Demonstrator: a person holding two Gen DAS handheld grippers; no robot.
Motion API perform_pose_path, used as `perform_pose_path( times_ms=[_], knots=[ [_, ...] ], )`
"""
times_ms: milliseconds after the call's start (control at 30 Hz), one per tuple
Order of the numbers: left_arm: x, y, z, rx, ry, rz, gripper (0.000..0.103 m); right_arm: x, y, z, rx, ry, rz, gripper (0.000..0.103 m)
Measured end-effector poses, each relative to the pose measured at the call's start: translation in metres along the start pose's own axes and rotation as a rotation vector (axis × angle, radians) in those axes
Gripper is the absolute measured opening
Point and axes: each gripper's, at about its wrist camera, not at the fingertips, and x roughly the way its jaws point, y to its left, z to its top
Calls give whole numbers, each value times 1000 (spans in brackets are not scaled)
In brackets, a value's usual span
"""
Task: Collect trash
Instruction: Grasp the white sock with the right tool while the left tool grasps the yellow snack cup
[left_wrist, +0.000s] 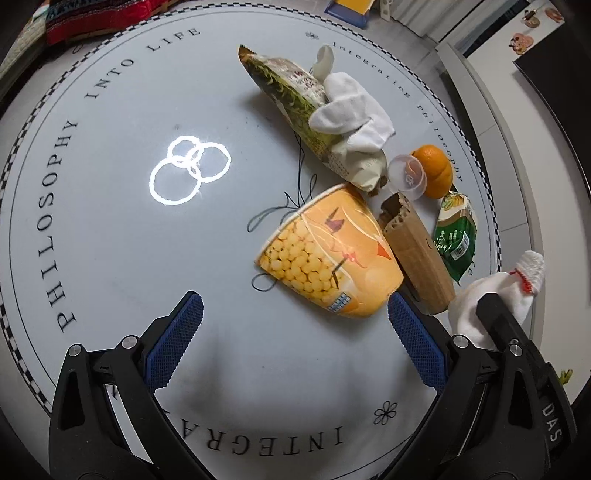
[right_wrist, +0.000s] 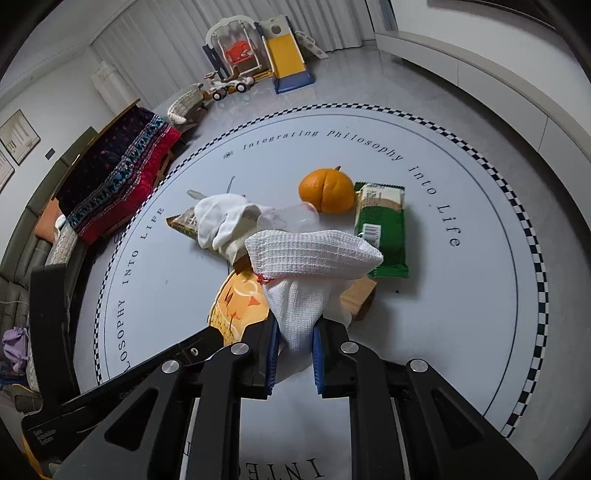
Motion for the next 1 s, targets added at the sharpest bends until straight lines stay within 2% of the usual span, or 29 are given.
perform_pose_path(
  times_ms=[133, 200, 300, 433, 533, 633, 767, 867, 900, 1000],
  knots=[
    [17, -7, -8, -115, 64, -33, 97, -8, -17, 2, 20, -14, 2, 17],
    [22, -11, -10, -159, 59, -28, 97, -11, -22, 1, 21, -19, 2, 17],
    [26, -21, -7, -172, 32, 12, 97, -13, -23, 1, 15, -22, 7, 17],
    [39, -31, -2, -184, 54, 45, 97, -13, -28, 4, 14, -32, 6, 17],
    [51, -31, 3, -230, 73, 59, 97, -11, -32, 7, 20, -37, 3, 17],
    [52, -33, 8, -228, 48, 63, 92, -8, -36, 7, 27, -35, 1, 17],
    [53, -34, 18, -180, 18, 75, 91, -4, -40, 8, 37, -32, 0, 17],
    [50, -31, 24, -123, -6, 41, 80, -1, -38, 7, 44, -31, 2, 17],
    [49, -30, 25, -104, -10, 20, 72, 0, -37, 7, 45, -31, 2, 17],
    [48, -23, 24, -72, 4, -45, 67, 2, -31, 5, 47, -30, 7, 17]
  ],
)
